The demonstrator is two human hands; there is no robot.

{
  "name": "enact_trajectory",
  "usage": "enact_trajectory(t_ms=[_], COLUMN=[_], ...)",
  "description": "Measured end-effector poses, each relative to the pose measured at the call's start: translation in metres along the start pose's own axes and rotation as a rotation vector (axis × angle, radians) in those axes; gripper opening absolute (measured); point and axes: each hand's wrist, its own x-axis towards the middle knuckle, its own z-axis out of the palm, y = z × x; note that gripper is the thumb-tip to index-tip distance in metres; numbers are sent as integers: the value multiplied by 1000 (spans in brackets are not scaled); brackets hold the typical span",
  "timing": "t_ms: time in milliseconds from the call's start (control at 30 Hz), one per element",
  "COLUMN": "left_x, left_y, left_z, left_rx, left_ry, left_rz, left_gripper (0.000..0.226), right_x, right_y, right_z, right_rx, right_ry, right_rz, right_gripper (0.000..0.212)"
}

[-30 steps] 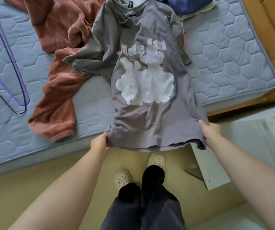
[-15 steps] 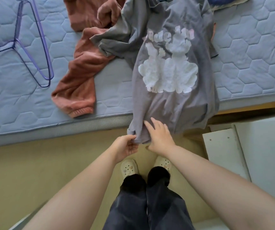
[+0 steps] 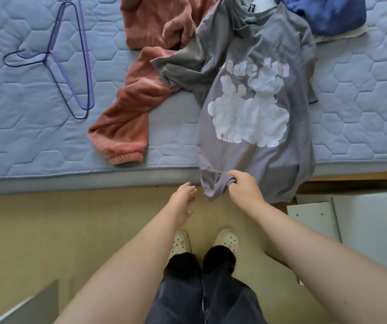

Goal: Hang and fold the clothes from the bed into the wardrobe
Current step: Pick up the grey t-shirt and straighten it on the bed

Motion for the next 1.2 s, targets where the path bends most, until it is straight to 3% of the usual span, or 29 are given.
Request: enact_trajectory(t_ms=[67, 133, 300, 433, 500, 567, 600, 633, 667, 700, 733, 767, 800, 833, 867, 933, 1033, 1133, 1200], left_x=[1, -2, -12, -27, -35, -39, -40, -38, -38, -42, -46, -49, -49, -47, -42, -28, -22, -19, -17], left_y=[7, 11, 36, 48, 41, 28, 22, 16, 15, 18, 23, 28, 33, 35, 35, 24, 10, 7, 11], left_z=[12, 20, 15, -30, -49, -62, -68, -73, -77, -76, -73, -68, -62, -59, -59, -70, -90, -97, -86], left_rx=[-177, -174, -321, -601, -633, -344, -64, 199, 351, 390, 411, 483, 557, 691, 797, 831, 565, 958, 1126], left_ry=[-121, -244, -264, -195, -182, -14, 191, 406, 468, 346, 97, -104, -199, -187, -32, 334, 398, 547, 522], left_rz=[-105, -83, 56, 235, 253, 238, 224, 219, 225, 223, 196, 157, 118, 94, 124, 148, -84, 21, 144], left_gripper=[39, 31, 31, 21, 23, 39, 44, 45, 42, 34, 26, 17, 10, 7, 13, 14, 19, 43, 51], right_x=[-1, -3, -14, -26, -29, -25, -23, -22, -21, -23, -22, -21, -20, -20, -20, -22, -21, -14, -9], right_y=[0, 1, 4, -10, -23, -29, -29, -27, -27, -27, -24, -21, -19, -11, -3, 8, 14, 14, 15], right_z=[-6, -10, -11, 0, 21, 40, 46, 52, 53, 54, 55, 55, 54, 57, 58, 54, 53, 52, 51], right_rx=[25, -10, -155, -473, -653, -845, -910, -977, -975, -953, -964, -953, -924, -955, -951, -925, -764, -680, -677], right_ry=[19, 41, 129, 99, 3, -169, -232, -218, -189, -144, -96, -144, -213, -298, -356, -284, -242, -345, -337], right_rz=[-6, -39, -94, -520, -612, -587, -511, -469, -479, -481, -444, -392, -330, -242, -198, -246, -307, -264, -210], right_gripper=[23, 22, 15, 21, 29, 29, 26, 23, 23, 28, 29, 23, 14, 11, 12, 16, 13, 24, 30])
